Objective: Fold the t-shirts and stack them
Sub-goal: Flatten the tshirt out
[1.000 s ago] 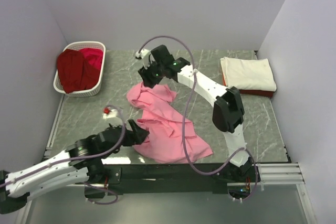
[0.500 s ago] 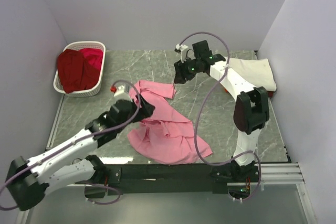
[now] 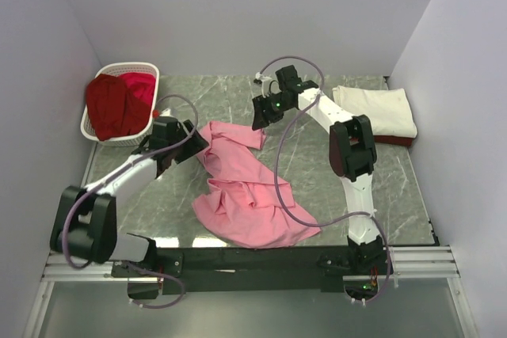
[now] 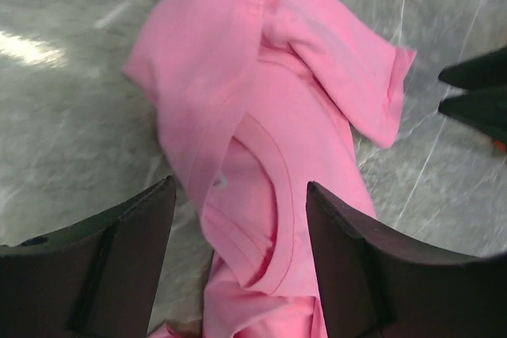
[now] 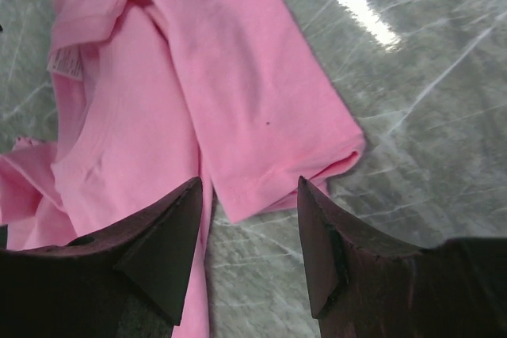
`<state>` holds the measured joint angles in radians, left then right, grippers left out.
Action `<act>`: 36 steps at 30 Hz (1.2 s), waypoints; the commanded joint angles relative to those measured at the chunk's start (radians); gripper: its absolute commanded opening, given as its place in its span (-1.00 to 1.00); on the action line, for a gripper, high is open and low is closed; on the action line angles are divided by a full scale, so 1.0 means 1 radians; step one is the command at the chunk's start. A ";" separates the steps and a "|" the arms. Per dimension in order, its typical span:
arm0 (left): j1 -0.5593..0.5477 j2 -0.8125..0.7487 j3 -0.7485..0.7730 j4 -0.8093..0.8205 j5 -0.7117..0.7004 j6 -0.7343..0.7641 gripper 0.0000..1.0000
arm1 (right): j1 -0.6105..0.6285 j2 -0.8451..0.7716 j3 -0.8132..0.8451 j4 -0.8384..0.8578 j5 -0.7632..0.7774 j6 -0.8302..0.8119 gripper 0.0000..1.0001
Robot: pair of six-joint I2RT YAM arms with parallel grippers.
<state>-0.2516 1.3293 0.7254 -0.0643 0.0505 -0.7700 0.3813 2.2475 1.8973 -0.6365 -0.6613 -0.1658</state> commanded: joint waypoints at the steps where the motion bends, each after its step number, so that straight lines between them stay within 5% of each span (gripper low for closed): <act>1: 0.000 0.083 0.103 0.035 0.126 0.098 0.43 | -0.007 0.032 0.080 0.014 0.031 0.075 0.17; 15: -0.055 0.280 0.275 -0.202 -0.047 0.242 0.28 | -0.010 0.024 0.020 0.023 0.134 0.104 0.17; 24: -0.186 0.456 0.494 -0.384 -0.429 0.305 0.11 | -0.010 0.044 0.046 0.009 0.134 0.117 0.17; 36: -0.201 0.554 0.563 -0.439 -0.479 0.350 0.00 | -0.005 0.113 0.094 -0.006 0.106 0.187 0.16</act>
<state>-0.4480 1.8732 1.2514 -0.4850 -0.3958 -0.4461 0.3748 2.3283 1.9446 -0.6376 -0.5407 -0.0208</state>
